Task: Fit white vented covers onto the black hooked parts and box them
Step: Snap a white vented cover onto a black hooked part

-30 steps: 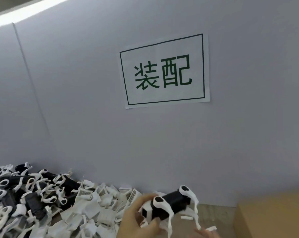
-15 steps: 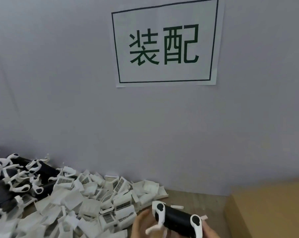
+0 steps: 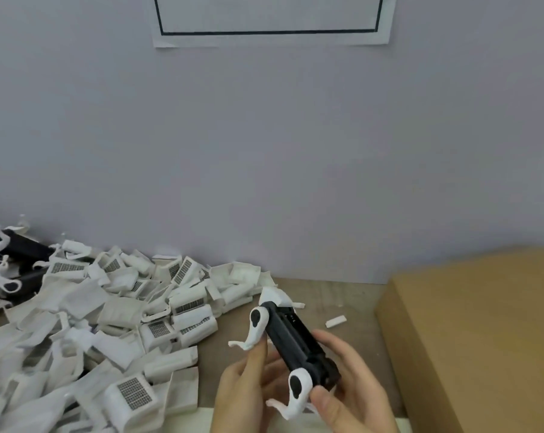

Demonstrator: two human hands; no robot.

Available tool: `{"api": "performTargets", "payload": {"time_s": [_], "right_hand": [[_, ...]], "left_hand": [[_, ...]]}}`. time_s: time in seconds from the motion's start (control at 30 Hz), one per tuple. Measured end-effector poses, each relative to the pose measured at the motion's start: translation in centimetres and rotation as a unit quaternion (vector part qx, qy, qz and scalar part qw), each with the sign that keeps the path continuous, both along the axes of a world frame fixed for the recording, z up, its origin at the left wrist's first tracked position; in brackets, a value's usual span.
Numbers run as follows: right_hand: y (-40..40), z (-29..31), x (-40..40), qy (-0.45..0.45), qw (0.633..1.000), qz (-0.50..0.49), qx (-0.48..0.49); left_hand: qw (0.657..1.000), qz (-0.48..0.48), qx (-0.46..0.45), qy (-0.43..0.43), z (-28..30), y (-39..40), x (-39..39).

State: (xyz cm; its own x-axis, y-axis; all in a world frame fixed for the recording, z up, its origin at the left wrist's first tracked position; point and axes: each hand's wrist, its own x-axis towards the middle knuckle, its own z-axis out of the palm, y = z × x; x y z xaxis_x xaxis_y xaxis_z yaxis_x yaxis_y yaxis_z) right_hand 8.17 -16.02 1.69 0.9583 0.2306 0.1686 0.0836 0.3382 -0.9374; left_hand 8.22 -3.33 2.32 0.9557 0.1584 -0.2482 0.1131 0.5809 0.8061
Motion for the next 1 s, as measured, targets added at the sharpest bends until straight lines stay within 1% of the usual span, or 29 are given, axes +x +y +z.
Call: {"api": "performTargets", "payload": {"time_s": [0.03, 0.07, 0.13, 0.2, 0.27, 0.33, 0.43, 0.6, 0.77, 0.87, 0.93, 1.0], "right_hand": [[-0.6, 0.2, -0.2, -0.005, 1.0, 0.027, 0.0], [-1.2, -0.2, -0.2, -0.009, 1.0, 0.023, -0.014], [-1.0, 0.1, -0.2, -0.017, 0.997, -0.005, -0.069], [-0.8, 0.2, -0.3, -0.039, 0.99, -0.017, -0.131], [-0.7, 0.2, -0.5, -0.05, 0.978, -0.023, -0.199], [-0.3, 0.3, -0.8, -0.062, 0.97, -0.029, -0.234], [0.1, 0.0, -1.1, -0.08, 0.96, -0.048, -0.264], [0.4, -1.2, -1.3, -0.094, 0.94, -0.1, -0.311], [1.3, -1.3, -1.3, -0.107, 0.924, -0.149, -0.334], [1.4, -1.5, -1.2, -0.11, 0.909, -0.159, -0.369], [1.2, -1.7, -1.1, -0.097, 0.897, -0.171, -0.397], [0.9, -1.8, -1.0, -0.068, 0.896, -0.178, -0.401]], "left_hand": [[1.0, -0.003, 0.017, -0.009, -0.3, 0.1, 0.1], [0.999, -0.019, 0.033, -0.027, -0.9, 0.4, 0.3], [0.999, -0.012, 0.043, -0.017, -1.3, 0.0, 0.9], [0.998, -0.042, 0.041, -0.036, -1.1, -0.3, 0.4], [0.995, -0.043, 0.054, -0.067, -1.2, -0.3, -0.1], [0.993, -0.023, 0.086, -0.074, -1.3, -0.7, -0.1], [0.991, 0.011, 0.122, -0.058, -1.4, -1.1, -0.2], [0.987, 0.03, 0.143, -0.061, -1.3, -1.1, -0.4], [0.975, 0.028, 0.188, -0.115, -1.0, -1.3, -0.7], [0.968, 0.016, 0.212, -0.131, -0.9, -1.5, -0.9], [0.962, -0.004, 0.238, -0.136, -0.9, -1.8, -1.0], [0.953, -0.026, 0.264, -0.144, -0.8, -2.2, -1.0]]}}
